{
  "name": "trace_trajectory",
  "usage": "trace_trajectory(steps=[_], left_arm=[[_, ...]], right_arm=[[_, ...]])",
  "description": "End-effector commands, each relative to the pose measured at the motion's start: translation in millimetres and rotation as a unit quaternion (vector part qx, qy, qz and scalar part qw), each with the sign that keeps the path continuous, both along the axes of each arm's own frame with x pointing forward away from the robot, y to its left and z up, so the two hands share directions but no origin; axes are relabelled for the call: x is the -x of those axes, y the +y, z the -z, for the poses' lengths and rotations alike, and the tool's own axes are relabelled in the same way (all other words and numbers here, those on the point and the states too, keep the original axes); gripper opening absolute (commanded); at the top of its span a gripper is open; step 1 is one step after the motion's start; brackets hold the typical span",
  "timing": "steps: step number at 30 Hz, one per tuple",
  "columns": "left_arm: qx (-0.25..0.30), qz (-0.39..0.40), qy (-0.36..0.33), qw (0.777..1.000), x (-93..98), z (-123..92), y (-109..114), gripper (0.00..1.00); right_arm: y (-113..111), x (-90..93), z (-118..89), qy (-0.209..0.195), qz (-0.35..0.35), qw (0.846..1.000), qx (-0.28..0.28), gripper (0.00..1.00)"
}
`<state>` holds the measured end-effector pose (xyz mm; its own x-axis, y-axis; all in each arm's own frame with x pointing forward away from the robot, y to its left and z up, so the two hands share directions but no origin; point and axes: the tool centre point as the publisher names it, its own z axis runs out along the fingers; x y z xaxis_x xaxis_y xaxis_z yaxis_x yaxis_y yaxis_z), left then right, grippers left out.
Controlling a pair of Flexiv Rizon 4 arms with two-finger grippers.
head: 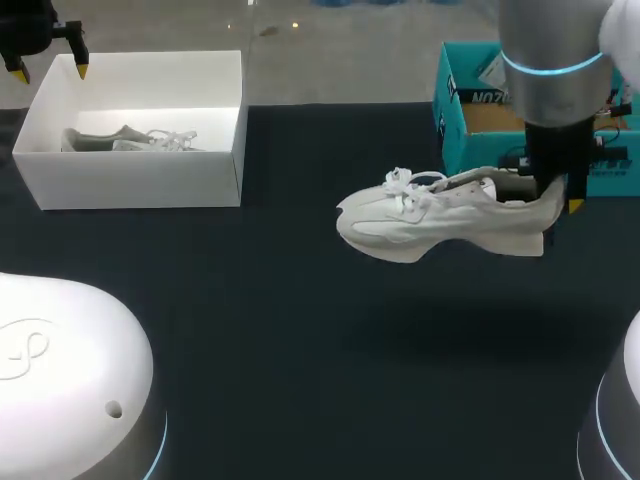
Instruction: Take the shoe out of the shoebox, open the shoe tongue, remove and reinsert the insole, then place the shoe into the shoebox
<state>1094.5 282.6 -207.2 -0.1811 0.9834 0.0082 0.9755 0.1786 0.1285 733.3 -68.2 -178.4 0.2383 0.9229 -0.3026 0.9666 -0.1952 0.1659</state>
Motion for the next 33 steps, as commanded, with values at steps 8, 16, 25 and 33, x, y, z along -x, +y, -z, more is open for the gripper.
trace_trajectory(steps=[8,16,25,33], left_arm=[[-0.001,0.0,-0.001,1.0,0.6,0,0,1.0],[-0.001,0.0,-0.001,1.0,0.6,0,0,1.0],[-0.001,0.0,-0.001,1.0,0.6,0,0,1.0],[-0.001,0.0,-0.001,1.0,0.6,0,0,1.0]], right_arm=[[19,-9.2,48,-0.006,0.047,0.999,0.013,0.0],[30,-7.8,102,0.011,0.042,0.999,0.028,0.0],[50,8.0,139,0.025,0.022,0.999,0.033,0.0],[62,22.3,169,0.035,0.007,0.998,0.051,0.0]])
